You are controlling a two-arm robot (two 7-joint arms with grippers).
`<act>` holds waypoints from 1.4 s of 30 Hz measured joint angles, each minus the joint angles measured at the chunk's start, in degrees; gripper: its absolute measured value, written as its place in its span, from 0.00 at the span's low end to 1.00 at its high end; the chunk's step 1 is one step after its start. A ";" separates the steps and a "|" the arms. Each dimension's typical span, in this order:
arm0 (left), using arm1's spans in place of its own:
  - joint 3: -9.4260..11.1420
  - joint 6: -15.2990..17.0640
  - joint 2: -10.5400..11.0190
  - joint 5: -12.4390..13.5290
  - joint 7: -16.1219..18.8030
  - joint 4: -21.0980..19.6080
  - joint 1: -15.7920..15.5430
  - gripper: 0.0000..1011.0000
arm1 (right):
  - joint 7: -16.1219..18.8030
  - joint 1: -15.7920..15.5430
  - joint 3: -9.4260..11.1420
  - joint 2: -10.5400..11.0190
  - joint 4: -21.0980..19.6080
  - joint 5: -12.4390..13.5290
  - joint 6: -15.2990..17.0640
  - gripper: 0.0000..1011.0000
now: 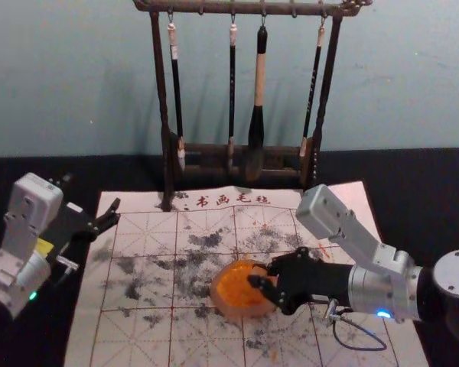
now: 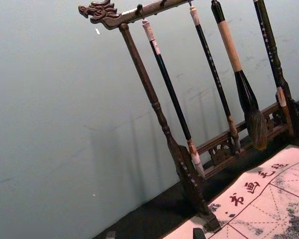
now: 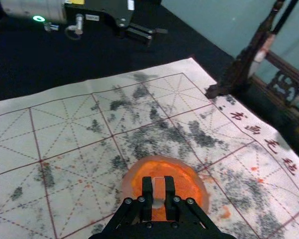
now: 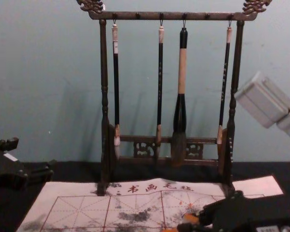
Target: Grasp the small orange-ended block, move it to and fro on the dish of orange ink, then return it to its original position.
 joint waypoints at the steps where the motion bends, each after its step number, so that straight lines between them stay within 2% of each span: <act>1: 0.00 0.00 0.00 0.00 0.00 0.00 0.00 0.99 | 0.26 0.10 -0.26 -0.02 -0.01 0.01 -0.05 0.09; 21: 0.00 0.00 0.00 0.00 0.00 0.00 0.00 0.99 | 1.22 3.98 -3.52 -2.95 4.24 -1.17 -0.75 0.09; 30: 0.00 0.00 0.00 0.00 0.00 0.00 0.00 0.99 | 0.91 4.98 -3.54 -3.60 5.44 -1.53 -0.37 0.09; 42: 0.00 0.00 0.00 0.00 0.00 0.00 0.00 0.99 | -0.29 4.69 -2.30 -3.26 5.29 -1.53 0.56 0.09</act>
